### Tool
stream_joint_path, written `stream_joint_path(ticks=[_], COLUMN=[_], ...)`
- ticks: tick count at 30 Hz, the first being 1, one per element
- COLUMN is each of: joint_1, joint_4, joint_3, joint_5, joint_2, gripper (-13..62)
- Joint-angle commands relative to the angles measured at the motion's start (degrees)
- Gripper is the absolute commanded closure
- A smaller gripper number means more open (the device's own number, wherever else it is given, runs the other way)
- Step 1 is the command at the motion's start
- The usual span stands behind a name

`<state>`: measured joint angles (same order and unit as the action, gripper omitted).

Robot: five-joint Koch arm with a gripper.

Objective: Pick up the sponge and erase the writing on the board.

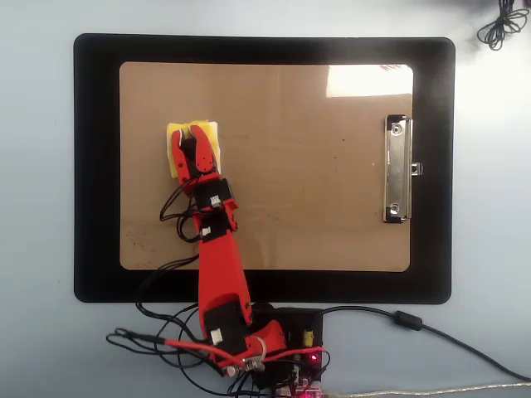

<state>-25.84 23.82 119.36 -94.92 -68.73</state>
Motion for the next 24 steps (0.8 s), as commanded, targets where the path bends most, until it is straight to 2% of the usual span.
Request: stream_joint_path(ticks=[1, 4, 7, 10, 17, 20, 24], joint_1=[-1.1, -1.3, -2.0, -3.9, -4.7, -6.1, -7.9], joint_4=[-0.1, -0.2, -0.4, -0.1, -0.2, -0.3, -0.3], joint_3=[8.5, 22.9, 28.0, 24.0, -9.8, -9.1, 8.3], joint_5=[-1.5, -1.5, -1.5, -1.5, -4.0, -4.4, -4.5], joint_2=[-8.2, -21.7, -28.2, -23.1, 8.3, 6.9, -8.2], gripper=[57.4, 57.4, 57.4, 57.5, 57.4, 57.4, 57.4])
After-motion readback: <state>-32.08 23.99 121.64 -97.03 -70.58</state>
